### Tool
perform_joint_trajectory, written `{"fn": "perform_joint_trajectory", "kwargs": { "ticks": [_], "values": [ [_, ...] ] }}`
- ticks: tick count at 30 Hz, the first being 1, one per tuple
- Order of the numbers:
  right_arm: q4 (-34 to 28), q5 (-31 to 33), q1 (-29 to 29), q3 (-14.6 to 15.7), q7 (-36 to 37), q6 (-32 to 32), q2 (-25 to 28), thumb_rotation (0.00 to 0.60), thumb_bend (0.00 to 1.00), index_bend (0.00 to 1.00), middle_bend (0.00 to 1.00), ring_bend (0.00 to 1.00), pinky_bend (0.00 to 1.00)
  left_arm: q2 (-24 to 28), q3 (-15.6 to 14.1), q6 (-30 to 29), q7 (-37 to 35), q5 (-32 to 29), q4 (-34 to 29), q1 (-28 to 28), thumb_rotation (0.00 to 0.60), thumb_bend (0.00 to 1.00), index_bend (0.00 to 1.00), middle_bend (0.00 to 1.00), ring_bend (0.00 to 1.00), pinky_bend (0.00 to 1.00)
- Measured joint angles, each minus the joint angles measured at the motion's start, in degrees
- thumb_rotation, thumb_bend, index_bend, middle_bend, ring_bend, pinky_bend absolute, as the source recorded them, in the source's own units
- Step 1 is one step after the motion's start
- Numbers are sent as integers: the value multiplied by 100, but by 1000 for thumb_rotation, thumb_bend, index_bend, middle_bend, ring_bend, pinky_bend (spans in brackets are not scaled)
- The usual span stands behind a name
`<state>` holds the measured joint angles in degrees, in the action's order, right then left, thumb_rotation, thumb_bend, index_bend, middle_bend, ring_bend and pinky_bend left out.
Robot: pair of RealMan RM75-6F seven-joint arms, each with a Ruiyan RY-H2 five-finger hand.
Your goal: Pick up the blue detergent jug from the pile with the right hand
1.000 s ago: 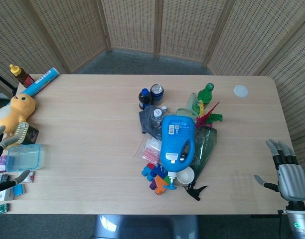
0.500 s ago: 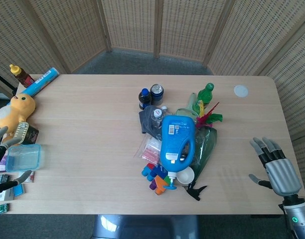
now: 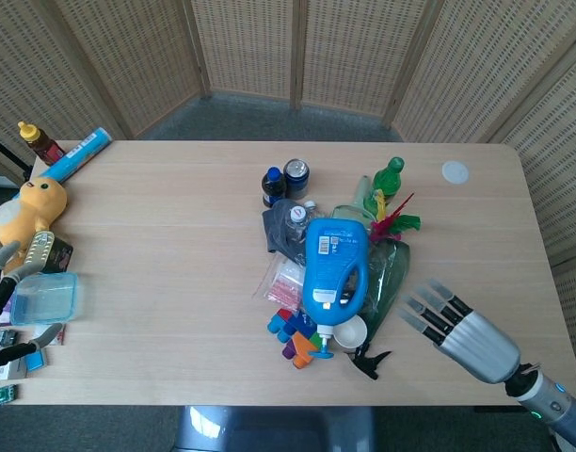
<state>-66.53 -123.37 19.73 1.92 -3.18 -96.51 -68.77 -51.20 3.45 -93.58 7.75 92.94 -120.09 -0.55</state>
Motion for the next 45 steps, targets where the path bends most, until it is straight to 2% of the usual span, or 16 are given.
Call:
{"fn": "perform_joint_trajectory", "kwargs": {
  "ticks": [8,17,25,32,39,45],
  "values": [
    [-135,-423,423,147,-676,514,-86,600,0,0,0,0,0,9,11,2,-28,-53,-8,1,600,0,243,0,0,0],
    [-953,-806,838,302,-1481,1364,21,600,0,0,0,0,0,70,-2,50,-187,-78,-41,-7,600,0,243,0,0,0],
    [-1770,-878,1061,390,-2089,2182,-8,600,0,0,0,0,0,78,-23,83,-218,-76,-46,-13,600,0,243,0,0,0],
    [-2024,-803,1351,327,-2297,2760,-211,600,0,0,0,0,0,87,-46,101,-235,-56,-59,-15,600,0,243,0,0,0],
    [-2007,-465,1722,100,-2207,3168,-425,600,0,0,0,0,0,73,-65,142,-217,-68,-54,-21,600,0,243,0,0,0],
    [-2001,-387,1898,57,-2365,3436,-548,600,0,0,0,0,0,72,-59,158,-239,-96,-50,-34,600,0,243,0,0,0]
  ]
}}
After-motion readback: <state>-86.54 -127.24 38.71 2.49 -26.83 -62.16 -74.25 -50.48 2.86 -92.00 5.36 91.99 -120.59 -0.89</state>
